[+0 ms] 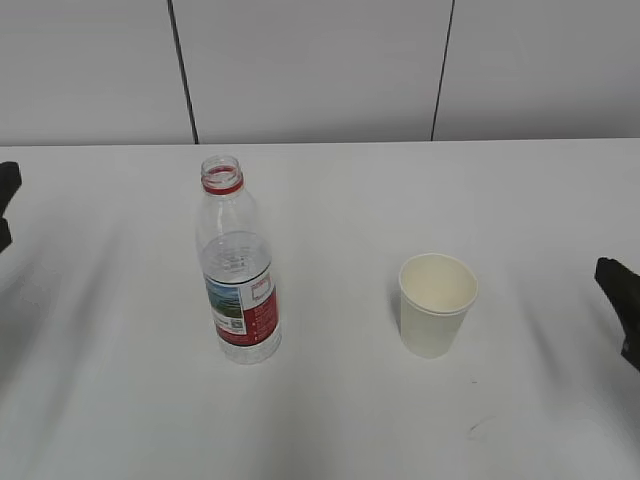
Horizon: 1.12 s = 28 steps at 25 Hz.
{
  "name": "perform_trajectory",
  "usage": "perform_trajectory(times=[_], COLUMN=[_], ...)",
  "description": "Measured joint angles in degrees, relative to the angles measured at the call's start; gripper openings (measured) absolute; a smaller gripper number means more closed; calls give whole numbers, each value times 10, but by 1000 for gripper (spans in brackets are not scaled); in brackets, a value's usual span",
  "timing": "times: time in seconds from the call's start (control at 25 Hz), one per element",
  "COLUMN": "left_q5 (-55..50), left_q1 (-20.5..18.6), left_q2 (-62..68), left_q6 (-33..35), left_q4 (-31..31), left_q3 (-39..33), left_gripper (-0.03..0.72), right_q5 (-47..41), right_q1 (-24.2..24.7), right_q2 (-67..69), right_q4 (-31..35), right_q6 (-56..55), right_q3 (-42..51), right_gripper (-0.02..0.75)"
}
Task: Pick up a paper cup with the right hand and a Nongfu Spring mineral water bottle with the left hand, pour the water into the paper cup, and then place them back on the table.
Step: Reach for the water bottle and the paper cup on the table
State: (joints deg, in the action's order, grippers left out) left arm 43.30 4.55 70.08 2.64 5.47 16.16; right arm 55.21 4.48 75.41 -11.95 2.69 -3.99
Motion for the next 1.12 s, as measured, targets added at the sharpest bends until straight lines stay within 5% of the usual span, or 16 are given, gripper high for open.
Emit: perform_trajectory(times=[0.48, 1.12], left_q5=[28, 152], left_q1=[52, 54], left_q2=[120, 247], left_q6=[0, -21], left_q4=[58, 188], left_q3=[2, 4], left_gripper=[519, 519], right_q5=[95, 106], right_q1=[0, 0], right_q2=[164, 304], right_q4=[-85, -176], right_q6=[15, 33], right_q3=[-6, -14], right_gripper=[581, 582])
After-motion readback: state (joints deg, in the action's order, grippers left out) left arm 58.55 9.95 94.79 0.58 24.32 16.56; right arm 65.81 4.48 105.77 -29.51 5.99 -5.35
